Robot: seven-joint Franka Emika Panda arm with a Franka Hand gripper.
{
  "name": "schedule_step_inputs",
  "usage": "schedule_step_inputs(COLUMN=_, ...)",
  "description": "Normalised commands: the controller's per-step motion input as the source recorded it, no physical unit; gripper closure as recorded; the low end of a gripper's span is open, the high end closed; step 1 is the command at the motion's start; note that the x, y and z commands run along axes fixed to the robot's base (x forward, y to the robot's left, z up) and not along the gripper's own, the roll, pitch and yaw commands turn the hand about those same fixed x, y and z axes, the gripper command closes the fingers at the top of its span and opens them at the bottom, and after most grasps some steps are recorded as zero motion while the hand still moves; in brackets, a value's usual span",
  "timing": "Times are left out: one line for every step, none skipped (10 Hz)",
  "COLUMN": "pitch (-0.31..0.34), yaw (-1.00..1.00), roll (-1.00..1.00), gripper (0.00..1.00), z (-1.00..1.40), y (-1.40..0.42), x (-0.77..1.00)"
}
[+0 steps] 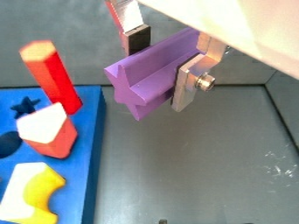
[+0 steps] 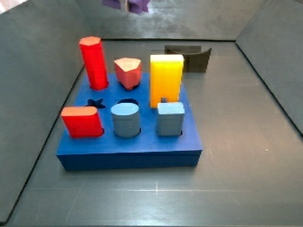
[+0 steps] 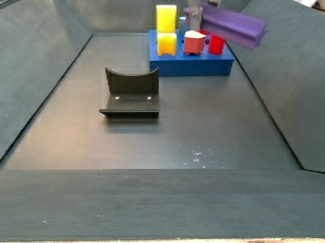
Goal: Pick up the star object. Move up. Place the star object on the fixture. Regrasp the star object. Move to above the board. Insert the star object.
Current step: Place the star object on the fixture.
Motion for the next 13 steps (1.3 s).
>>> schedule_step_inputs(pitch=-0.043, yaw=-1.0, roll=0.05, gripper=1.0, z=-0.01, y=0.02, x=1.0)
schedule_step_inputs(pitch=-0.043, yaw=-1.0, roll=0.05, gripper=1.0, z=-0.04, y=0.02, x=1.0)
schedule_step_inputs(pitch=-0.043, yaw=-1.0, roll=0.04, gripper=1.0, z=-0.04, y=0.02, x=1.0)
schedule_step_inputs(pitch=-0.041, yaw=-1.0, roll=0.05, gripper=1.0, z=-0.04, y=0.02, x=1.0)
schedule_step_inputs(pitch=-0.041, yaw=-1.0, roll=0.05, gripper=1.0, z=-0.04, y=0.02, x=1.0)
schedule_step_inputs(pitch=-0.039, yaw=-1.0, roll=0.05, gripper=1.0, z=-0.04, y=0.02, x=1.0)
schedule_step_inputs(pitch=-0.037, yaw=-1.0, roll=0.06, gripper=1.0, z=-0.04, y=0.02, x=1.0)
schedule_step_inputs(pitch=-0.034, yaw=-1.0, roll=0.06, gripper=1.0, z=-0.04, y=0.01, x=1.0)
schedule_step_inputs(pitch=-0.03, yaw=-1.0, roll=0.07, gripper=1.0, z=-0.04, y=0.01, x=1.0)
schedule_step_inputs(pitch=-0.026, yaw=-1.0, roll=0.08, gripper=1.0, z=-0.04, y=0.01, x=1.0)
schedule_step_inputs(pitch=-0.018, yaw=-1.0, roll=0.1, gripper=1.0, z=-0.04, y=0.01, x=1.0)
schedule_step_inputs(pitch=-0.001, yaw=-0.74, roll=0.1, gripper=1.0, z=-0.04, y=0.01, x=1.0)
schedule_step_inputs(pitch=0.013, yaw=-0.51, roll=0.09, gripper=1.0, z=-0.03, y=0.01, x=1.0)
